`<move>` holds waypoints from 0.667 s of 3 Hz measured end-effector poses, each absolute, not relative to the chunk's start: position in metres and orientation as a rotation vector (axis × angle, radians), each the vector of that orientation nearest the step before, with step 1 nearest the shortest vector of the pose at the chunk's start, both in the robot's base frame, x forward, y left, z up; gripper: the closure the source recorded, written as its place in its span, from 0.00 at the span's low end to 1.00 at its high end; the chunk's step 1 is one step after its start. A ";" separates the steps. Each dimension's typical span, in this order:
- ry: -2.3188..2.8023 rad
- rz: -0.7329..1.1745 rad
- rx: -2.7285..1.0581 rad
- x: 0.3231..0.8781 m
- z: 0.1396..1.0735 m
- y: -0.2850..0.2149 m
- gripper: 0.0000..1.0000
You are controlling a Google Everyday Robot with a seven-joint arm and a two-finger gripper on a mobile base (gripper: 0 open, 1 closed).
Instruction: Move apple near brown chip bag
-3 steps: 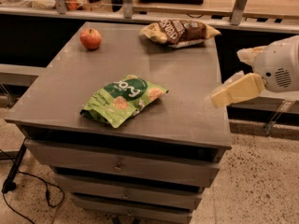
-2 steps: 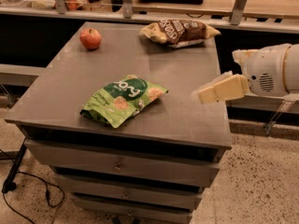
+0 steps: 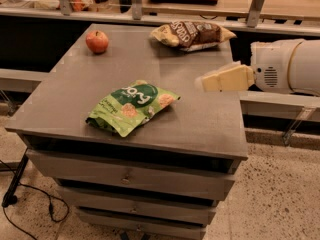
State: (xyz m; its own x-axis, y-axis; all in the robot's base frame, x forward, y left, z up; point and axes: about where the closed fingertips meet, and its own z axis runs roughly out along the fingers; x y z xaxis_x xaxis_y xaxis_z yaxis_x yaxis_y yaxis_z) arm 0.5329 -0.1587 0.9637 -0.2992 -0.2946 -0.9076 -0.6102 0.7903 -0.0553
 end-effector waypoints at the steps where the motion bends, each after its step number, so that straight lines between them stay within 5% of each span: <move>1: 1.900 0.368 -0.691 0.532 0.964 -0.158 0.00; 2: 1.889 0.376 -0.683 0.534 0.964 -0.151 0.00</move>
Offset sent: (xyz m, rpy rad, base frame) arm 0.0069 0.0135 -0.0039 0.0353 -0.0085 -0.0013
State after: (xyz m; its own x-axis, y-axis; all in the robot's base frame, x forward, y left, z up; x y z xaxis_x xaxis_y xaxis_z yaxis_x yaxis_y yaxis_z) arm 0.5343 -0.1506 0.9643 -0.2928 -0.2860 -0.9124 -0.6133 0.7882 -0.0503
